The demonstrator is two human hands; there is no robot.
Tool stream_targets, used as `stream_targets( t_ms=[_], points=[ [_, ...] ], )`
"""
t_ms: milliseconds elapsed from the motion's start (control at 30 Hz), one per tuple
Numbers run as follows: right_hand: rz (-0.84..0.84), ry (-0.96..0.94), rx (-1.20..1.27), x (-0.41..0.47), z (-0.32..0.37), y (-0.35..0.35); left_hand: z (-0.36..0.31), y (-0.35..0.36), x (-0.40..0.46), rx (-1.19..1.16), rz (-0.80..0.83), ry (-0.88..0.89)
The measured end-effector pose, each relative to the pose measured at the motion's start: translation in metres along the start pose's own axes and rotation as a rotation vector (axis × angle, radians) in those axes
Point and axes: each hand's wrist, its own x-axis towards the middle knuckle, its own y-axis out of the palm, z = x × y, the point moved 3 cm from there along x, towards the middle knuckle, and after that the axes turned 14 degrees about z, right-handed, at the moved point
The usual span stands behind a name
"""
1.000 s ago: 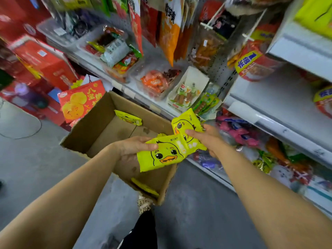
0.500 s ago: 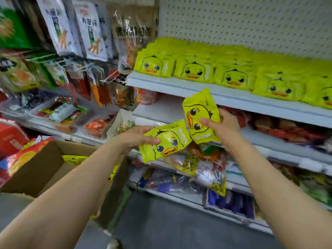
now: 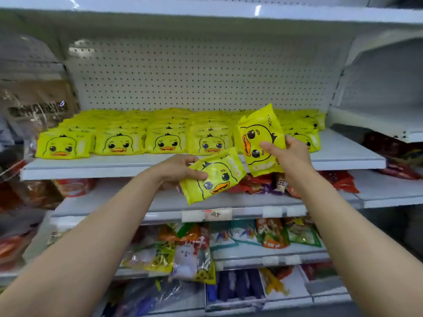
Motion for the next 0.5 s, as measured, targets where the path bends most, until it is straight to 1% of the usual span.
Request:
stream_targets(
  t_ms=[100, 200, 367, 500],
  points=[
    [-0.04, -0.012, -0.021, 0.026, -0.009, -0.053, -0.036, 0.021, 0.054, 0.03, 0.041, 0.033],
    [-0.065, -0.007, -0.029, 0.054, -0.016, -0.102, -0.068, 0.034, 0.112, 0.129, 0.072, 0.082],
    [-0.089, 0.042, -0.014, 0.101, -0.029, -0.179, -0.108, 0.056, 0.192, 0.133, 0.083, 0.096],
    [-0.103, 0.053, 0.033, 0.122, -0.037, -0.229, -0.138, 0.075, 0.237, 0.165, 0.107, 0.127]
  ],
)
